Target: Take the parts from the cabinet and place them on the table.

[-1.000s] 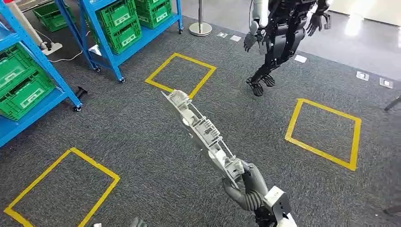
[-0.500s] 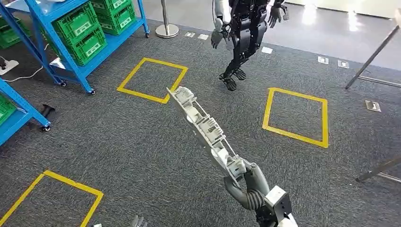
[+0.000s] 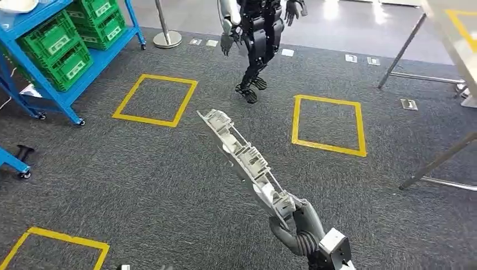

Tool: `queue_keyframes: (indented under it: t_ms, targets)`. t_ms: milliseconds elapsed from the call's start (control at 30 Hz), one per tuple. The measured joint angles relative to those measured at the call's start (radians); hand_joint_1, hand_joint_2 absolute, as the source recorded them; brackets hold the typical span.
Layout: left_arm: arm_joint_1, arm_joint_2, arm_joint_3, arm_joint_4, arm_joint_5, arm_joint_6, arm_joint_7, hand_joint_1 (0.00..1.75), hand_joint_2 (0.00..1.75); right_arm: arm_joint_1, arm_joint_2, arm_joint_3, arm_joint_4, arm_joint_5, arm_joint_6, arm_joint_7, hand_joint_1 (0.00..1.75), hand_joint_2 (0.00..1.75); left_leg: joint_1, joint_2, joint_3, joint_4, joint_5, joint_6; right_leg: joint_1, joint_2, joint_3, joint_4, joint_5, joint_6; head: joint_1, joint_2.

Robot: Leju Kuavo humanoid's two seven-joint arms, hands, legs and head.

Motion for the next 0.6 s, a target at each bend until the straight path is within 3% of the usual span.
queue_keyframes:
  t_ms: [33, 67, 100, 133, 200, 233, 267, 333, 367, 400, 433, 533, 567, 600]
  targets:
    - [0.000, 0.001, -0.006, 0.000, -0.003, 0.017, -0.013, 0.00, 1.75, -0.001, 0.000, 0.000, 0.000, -0.001, -0.001, 0.002, 1.75, 1.75, -0.001, 0.010, 0.003, -0.003, -0.001, -0.005, 0.001, 0.011, -0.002, -0.002, 0.002, -0.005, 0.000, 0.000]
    - [0.000, 0.002, -0.012, -0.001, -0.003, 0.027, -0.020, 0.00, 1.75, -0.002, 0.000, 0.000, 0.000, -0.002, -0.001, 0.003, 1.75, 1.75, 0.000, 0.009, 0.001, 0.001, -0.007, -0.013, -0.012, 0.023, 0.003, -0.011, 0.009, -0.014, 0.000, 0.000]
    - [0.000, 0.005, -0.018, -0.001, 0.000, 0.023, -0.022, 0.00, 1.75, -0.004, 0.000, -0.001, 0.000, -0.003, 0.000, 0.003, 1.75, 1.75, 0.003, -0.041, -0.006, 0.029, -0.028, -0.019, -0.014, 0.030, 0.004, -0.012, 0.010, -0.019, -0.003, 0.000]
    - [0.002, 0.007, -0.019, -0.001, 0.013, 0.005, -0.021, 0.00, 1.75, -0.007, 0.001, -0.001, 0.001, -0.003, 0.002, 0.004, 1.75, 1.75, 0.006, -0.073, -0.031, 0.086, -0.064, -0.021, -0.014, 0.039, 0.003, -0.012, 0.011, -0.023, -0.006, 0.000]
    - [0.014, 0.014, -0.019, -0.001, 0.036, -0.032, -0.019, 0.00, 1.75, -0.010, 0.002, -0.001, 0.001, -0.009, 0.008, 0.000, 1.75, 1.75, 0.008, -0.098, -0.107, 0.245, -0.134, -0.025, -0.014, 0.064, 0.003, -0.012, 0.011, -0.026, -0.009, 0.000]
    - [0.021, 0.016, -0.019, -0.001, 0.042, -0.035, -0.014, 0.00, 1.75, -0.010, 0.002, -0.001, 0.002, -0.013, 0.011, -0.002, 1.75, 1.75, 0.009, -0.099, -0.133, 0.295, -0.145, -0.027, -0.014, 0.076, 0.003, -0.012, 0.011, -0.026, -0.010, 0.000]
    - [0.027, 0.017, -0.019, -0.001, 0.047, -0.039, -0.008, 0.00, 1.75, -0.009, 0.002, -0.001, 0.003, -0.017, 0.013, -0.004, 1.75, 1.75, 0.010, -0.099, -0.140, 0.300, -0.132, -0.028, -0.014, 0.089, 0.004, -0.011, 0.011, -0.026, -0.010, 0.000]
    - [0.034, 0.019, -0.019, 0.000, 0.065, -0.044, 0.002, 0.00, 1.75, -0.011, 0.001, -0.001, 0.009, -0.024, 0.013, -0.006, 1.75, 1.75, 0.016, -0.105, -0.099, 0.192, -0.048, -0.028, -0.015, 0.117, 0.004, -0.008, 0.012, -0.023, -0.011, 0.000]
    - [0.035, 0.021, -0.019, 0.000, 0.070, -0.044, 0.011, 0.00, 1.75, -0.013, 0.000, -0.001, 0.013, -0.024, 0.013, -0.008, 1.75, 1.75, 0.020, -0.118, -0.058, 0.099, 0.000, -0.028, -0.016, 0.129, 0.004, -0.005, 0.011, -0.018, -0.011, 0.000]
    - [0.035, 0.021, -0.018, 0.000, 0.071, -0.038, 0.018, 0.00, 1.75, -0.018, -0.002, -0.002, 0.017, -0.026, 0.013, -0.010, 1.75, 1.75, 0.026, -0.161, -0.030, 0.026, 0.017, -0.029, -0.017, 0.138, 0.001, -0.001, 0.009, -0.012, -0.011, 0.000]
    - [0.035, 0.020, -0.018, 0.000, 0.071, -0.028, 0.023, 0.00, 1.75, -0.025, -0.003, -0.002, 0.020, -0.026, 0.012, -0.011, 1.75, 1.75, 0.022, -0.173, -0.029, 0.018, 0.009, -0.025, -0.014, 0.151, -0.006, 0.006, 0.007, -0.003, -0.012, 0.000]
    - [0.035, 0.018, -0.018, 0.000, 0.072, -0.015, 0.024, 0.00, 1.75, -0.031, -0.009, -0.002, 0.023, -0.026, 0.011, -0.015, 1.75, 1.75, 0.012, -0.146, -0.027, 0.020, 0.012, -0.002, -0.022, 0.171, -0.010, -0.004, 0.017, 0.019, -0.011, 0.000]
    - [0.034, 0.015, -0.018, 0.001, 0.072, -0.015, 0.023, 0.00, 1.75, -0.032, -0.011, -0.002, 0.023, -0.025, 0.010, -0.015, 1.75, 1.75, 0.016, -0.139, -0.027, 0.013, 0.019, 0.008, -0.023, 0.175, -0.012, -0.003, 0.017, 0.026, -0.011, 0.000]
    - [0.031, 0.013, -0.018, 0.000, 0.071, -0.015, 0.022, 0.00, 1.75, -0.031, -0.014, -0.002, 0.023, -0.025, 0.010, -0.016, 1.75, 1.75, 0.019, -0.131, -0.025, 0.010, 0.022, 0.013, -0.023, 0.141, -0.017, 0.014, 0.008, 0.026, -0.010, 0.000]
